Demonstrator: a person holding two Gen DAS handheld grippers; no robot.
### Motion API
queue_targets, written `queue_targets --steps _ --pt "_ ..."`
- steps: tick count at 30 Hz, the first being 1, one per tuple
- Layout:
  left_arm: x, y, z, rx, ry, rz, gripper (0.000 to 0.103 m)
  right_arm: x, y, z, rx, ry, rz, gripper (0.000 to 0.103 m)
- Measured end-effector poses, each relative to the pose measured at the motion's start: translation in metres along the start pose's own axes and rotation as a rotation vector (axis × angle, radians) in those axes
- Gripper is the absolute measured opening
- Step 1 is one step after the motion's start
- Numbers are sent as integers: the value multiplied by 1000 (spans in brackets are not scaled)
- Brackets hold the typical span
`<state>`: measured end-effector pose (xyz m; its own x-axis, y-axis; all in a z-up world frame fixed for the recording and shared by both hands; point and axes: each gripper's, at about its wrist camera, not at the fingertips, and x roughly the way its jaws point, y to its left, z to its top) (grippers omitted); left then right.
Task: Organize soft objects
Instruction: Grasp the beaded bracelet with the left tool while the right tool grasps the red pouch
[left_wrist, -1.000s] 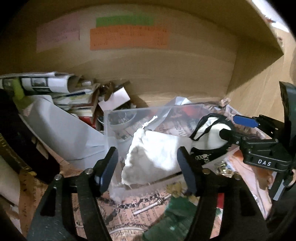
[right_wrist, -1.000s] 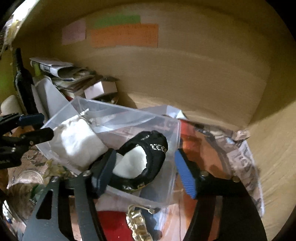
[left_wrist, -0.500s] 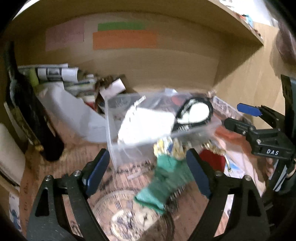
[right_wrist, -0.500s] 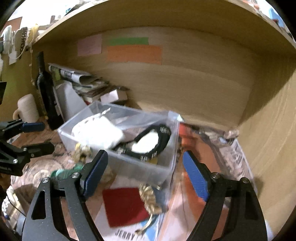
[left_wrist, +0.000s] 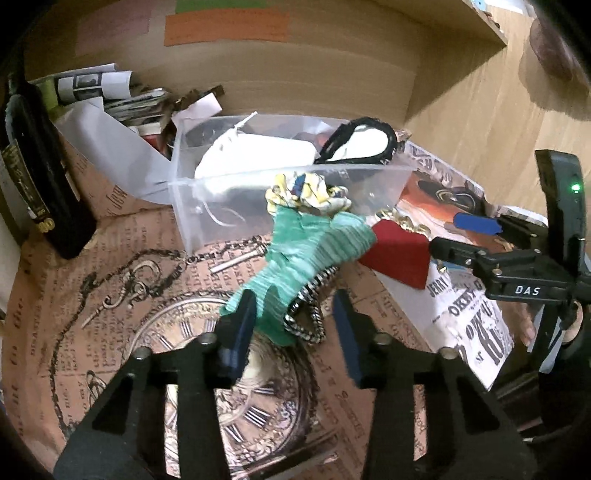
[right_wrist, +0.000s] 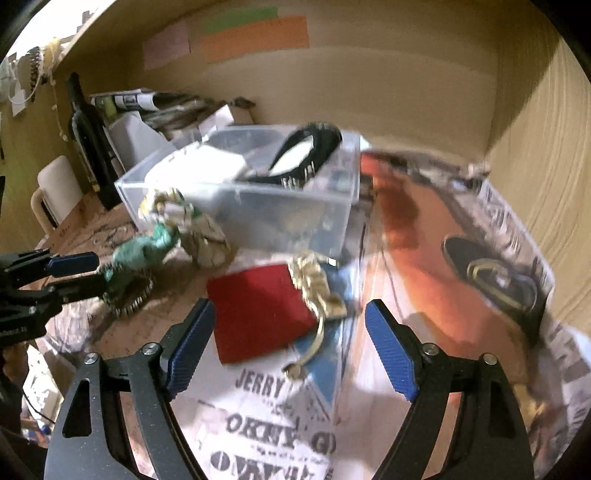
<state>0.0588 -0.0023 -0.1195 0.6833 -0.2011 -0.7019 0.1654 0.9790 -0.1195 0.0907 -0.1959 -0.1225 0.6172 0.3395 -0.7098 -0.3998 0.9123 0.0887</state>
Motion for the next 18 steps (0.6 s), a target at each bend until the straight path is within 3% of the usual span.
queue_targets --steps 5,11,18 --pt "4 -1 -2 2 -6 3 16 10 1 -4 2 33 17 81" --pt "-3 0 -1 0 -29 -2 9 25 3 -1 -23 59 10 78" --pt "-22 -6 1 19 -79 7 7 43 -1 3 -32 90 2 50"
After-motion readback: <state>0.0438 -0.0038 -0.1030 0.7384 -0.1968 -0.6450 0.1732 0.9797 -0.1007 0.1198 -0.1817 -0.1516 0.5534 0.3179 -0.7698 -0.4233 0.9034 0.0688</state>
